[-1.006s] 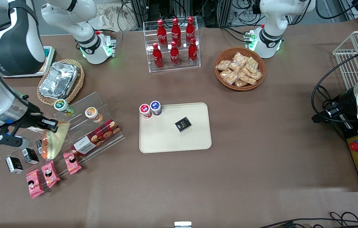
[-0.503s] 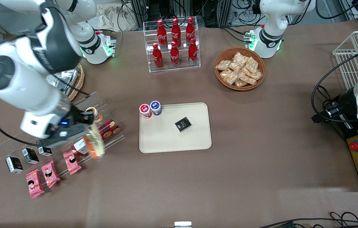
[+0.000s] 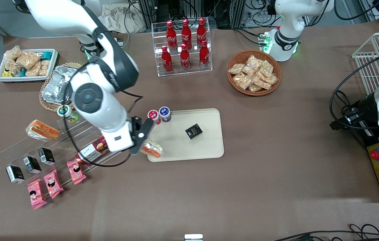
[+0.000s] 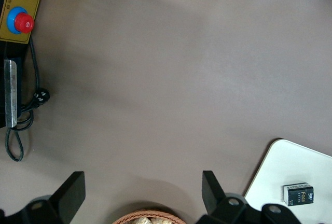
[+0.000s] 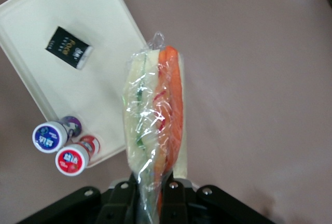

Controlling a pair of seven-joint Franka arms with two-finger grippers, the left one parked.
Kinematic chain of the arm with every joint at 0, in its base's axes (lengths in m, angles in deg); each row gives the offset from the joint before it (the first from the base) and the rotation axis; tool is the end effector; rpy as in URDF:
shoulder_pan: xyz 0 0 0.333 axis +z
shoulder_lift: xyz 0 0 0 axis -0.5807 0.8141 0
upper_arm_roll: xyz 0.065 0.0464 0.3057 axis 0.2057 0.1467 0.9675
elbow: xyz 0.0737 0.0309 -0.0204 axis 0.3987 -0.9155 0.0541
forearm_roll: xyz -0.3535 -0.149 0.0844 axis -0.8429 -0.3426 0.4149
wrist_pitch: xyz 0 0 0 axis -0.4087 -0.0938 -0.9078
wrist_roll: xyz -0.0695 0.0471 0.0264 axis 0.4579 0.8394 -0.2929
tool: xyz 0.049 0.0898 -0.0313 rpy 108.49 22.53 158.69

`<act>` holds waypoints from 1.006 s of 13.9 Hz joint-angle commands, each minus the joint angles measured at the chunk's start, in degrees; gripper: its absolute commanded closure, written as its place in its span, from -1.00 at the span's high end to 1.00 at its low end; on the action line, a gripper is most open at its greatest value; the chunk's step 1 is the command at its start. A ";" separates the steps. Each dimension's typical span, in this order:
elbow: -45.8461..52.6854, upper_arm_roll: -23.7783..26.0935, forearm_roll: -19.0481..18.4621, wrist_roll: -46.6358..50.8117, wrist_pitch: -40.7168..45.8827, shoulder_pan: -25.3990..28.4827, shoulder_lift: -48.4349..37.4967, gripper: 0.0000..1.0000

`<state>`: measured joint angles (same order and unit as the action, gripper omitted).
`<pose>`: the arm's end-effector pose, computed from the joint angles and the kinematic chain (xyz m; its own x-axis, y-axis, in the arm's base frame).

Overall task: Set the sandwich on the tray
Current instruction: 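Carry the held sandwich with the right gripper over the cream tray, then lower the sandwich onto the cream tray and open the right gripper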

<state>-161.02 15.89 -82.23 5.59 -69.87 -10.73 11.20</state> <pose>0.6118 0.3221 0.4411 0.4366 0.8994 0.0232 0.8995 -0.4360 -0.0271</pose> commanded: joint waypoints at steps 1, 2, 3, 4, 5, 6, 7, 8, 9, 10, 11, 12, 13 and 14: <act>0.84 -0.28 0.01 -1.73 -2.99 4.31 4.21 -0.85; 0.57 -0.28 -0.17 -1.73 -4.74 5.89 5.61 -0.85; -0.04 -0.37 -1.47 -1.56 -5.98 7.64 6.58 -0.84; -0.39 -0.37 -4.45 -1.30 -6.69 10.01 7.38 -0.84; -0.39 -0.37 -8.30 -1.21 -6.69 11.69 8.43 -0.84; -0.83 -0.37 -12.00 -1.12 -6.87 12.75 9.83 -0.84; -0.83 -0.37 -13.51 -0.94 -7.57 13.63 10.98 -0.84; -0.92 -0.37 -14.05 -0.25 -8.96 14.07 11.95 -0.84; -1.27 -0.37 -14.75 0.63 -10.54 14.08 12.83 -0.84; -1.36 -0.37 -15.11 0.81 -12.04 14.08 13.70 -0.84; -1.36 -0.37 -15.11 1.08 -12.92 14.08 14.50 -0.84; -1.36 -0.46 -15.11 2.99 -13.37 14.08 15.20 -0.83; -1.36 -0.55 -15.11 6.41 -13.46 14.08 15.64 -0.73; -1.45 -0.55 -15.20 9.40 -13.46 14.08 16.08 -0.70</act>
<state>-162.57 15.21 -95.61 9.72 -82.30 3.43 26.49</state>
